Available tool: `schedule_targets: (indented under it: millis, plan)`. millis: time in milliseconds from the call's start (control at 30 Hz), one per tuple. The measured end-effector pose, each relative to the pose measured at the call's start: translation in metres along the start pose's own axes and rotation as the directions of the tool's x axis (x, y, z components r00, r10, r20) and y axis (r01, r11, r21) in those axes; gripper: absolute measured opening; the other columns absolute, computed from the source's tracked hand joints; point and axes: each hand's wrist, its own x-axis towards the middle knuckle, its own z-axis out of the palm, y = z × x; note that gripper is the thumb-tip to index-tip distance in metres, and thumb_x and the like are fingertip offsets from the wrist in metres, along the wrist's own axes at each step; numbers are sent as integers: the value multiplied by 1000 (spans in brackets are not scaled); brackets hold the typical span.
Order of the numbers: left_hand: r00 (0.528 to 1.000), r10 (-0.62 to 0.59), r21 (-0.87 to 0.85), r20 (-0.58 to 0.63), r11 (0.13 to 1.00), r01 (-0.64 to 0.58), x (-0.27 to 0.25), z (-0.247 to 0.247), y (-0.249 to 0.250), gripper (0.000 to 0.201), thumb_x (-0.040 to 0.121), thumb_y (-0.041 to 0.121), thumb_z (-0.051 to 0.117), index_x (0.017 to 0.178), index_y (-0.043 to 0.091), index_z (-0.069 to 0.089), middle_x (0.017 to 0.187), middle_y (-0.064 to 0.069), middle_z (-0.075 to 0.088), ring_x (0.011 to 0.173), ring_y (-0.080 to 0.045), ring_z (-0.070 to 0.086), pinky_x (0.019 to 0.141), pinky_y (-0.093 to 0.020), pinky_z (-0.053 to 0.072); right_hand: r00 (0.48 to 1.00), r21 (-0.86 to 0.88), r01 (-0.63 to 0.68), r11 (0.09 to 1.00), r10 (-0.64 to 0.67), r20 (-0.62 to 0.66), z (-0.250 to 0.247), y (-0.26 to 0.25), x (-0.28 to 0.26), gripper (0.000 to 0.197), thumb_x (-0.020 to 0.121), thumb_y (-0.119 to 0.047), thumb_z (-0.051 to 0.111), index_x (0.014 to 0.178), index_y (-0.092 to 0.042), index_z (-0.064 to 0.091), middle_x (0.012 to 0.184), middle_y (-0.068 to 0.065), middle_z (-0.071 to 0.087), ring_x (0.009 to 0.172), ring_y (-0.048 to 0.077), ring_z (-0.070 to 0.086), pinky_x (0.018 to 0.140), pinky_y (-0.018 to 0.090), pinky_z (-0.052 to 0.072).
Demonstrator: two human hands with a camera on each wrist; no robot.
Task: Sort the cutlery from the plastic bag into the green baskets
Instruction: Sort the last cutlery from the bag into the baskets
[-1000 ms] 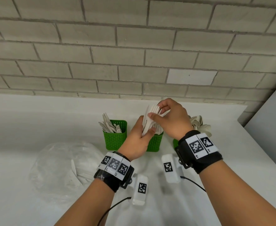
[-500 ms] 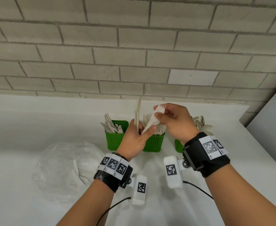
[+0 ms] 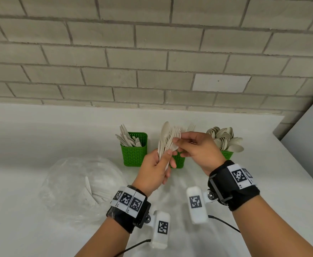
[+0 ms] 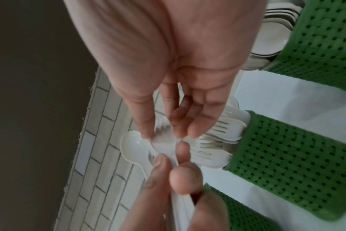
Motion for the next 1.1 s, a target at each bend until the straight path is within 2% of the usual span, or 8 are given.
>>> schedule_targets:
  millis: [167, 267, 400, 533, 733, 800, 900, 1100]
  plan:
    - [998, -57, -151, -29, 987, 52, -5, 1, 7, 30, 100, 25, 51, 95, -1, 65, 73, -10, 70, 36, -12, 44, 34, -21, 33, 999, 109, 14, 994, -9, -53, -2, -1, 1, 28, 78, -6, 77, 104, 2, 68, 83, 15, 73, 65, 17, 68, 57, 22, 55]
    - [995, -88, -246, -42, 967, 75, -3, -6, 10, 30, 98, 28, 51, 95, 2, 67, 85, -15, 74, 37, -14, 49, 34, -20, 36, 996, 227, 56, 972, -37, -86, -10, -5, 2, 29, 71, -7, 78, 99, -5, 71, 85, 15, 74, 69, 21, 68, 59, 22, 56]
    - [995, -79, -255, -54, 965, 63, 0, -12, 14, 40, 86, 35, 59, 101, -2, 67, 92, -16, 74, 36, -15, 50, 33, -20, 36, 999, 282, 50, 958, -48, -15, -14, -11, 2, 46, 62, -10, 78, 107, -6, 69, 78, 12, 73, 63, 18, 68, 59, 22, 56]
    - [997, -74, -209, -18, 976, 68, 0, -10, 19, 31, 92, 28, 59, 103, 1, 70, 92, -17, 75, 34, -17, 49, 31, -18, 33, 998, 242, 49, 969, -56, 21, -4, -9, 2, 53, 61, -13, 79, 110, 1, 67, 79, 12, 73, 63, 15, 67, 58, 21, 55]
    - [994, -106, -206, 34, 972, 111, -4, -10, 26, 40, 88, 40, 54, 109, 9, 68, 96, -9, 76, 36, -15, 56, 31, -16, 31, 997, 146, 27, 989, -36, 61, -4, -7, 5, 15, 76, -7, 77, 89, -3, 70, 77, 8, 74, 65, 14, 67, 56, 21, 53]
    - [994, -110, -227, 23, 967, 113, -4, -12, 24, 40, 90, 42, 50, 108, 10, 67, 99, -10, 75, 39, -17, 59, 30, -18, 32, 999, 173, 14, 985, -23, 47, -8, -9, 6, 18, 78, -7, 75, 93, 1, 68, 82, 14, 73, 68, 19, 68, 58, 21, 55]
    - [992, -126, -244, 29, 961, 129, -3, -16, 24, 43, 89, 40, 52, 110, 5, 65, 99, -14, 75, 44, -19, 62, 30, -19, 35, 999, 228, 25, 973, -30, 18, -14, -14, 5, 33, 70, -13, 76, 96, 5, 67, 91, 25, 70, 73, 28, 66, 58, 22, 56]
    - [991, -132, -214, 21, 968, 133, -4, -13, 28, 31, 91, 28, 59, 105, 1, 68, 91, -16, 75, 44, -16, 62, 32, -20, 39, 995, 221, 32, 975, -51, 82, -13, -18, 6, 32, 66, -13, 76, 95, 0, 70, 88, 19, 74, 72, 25, 70, 68, 27, 59]
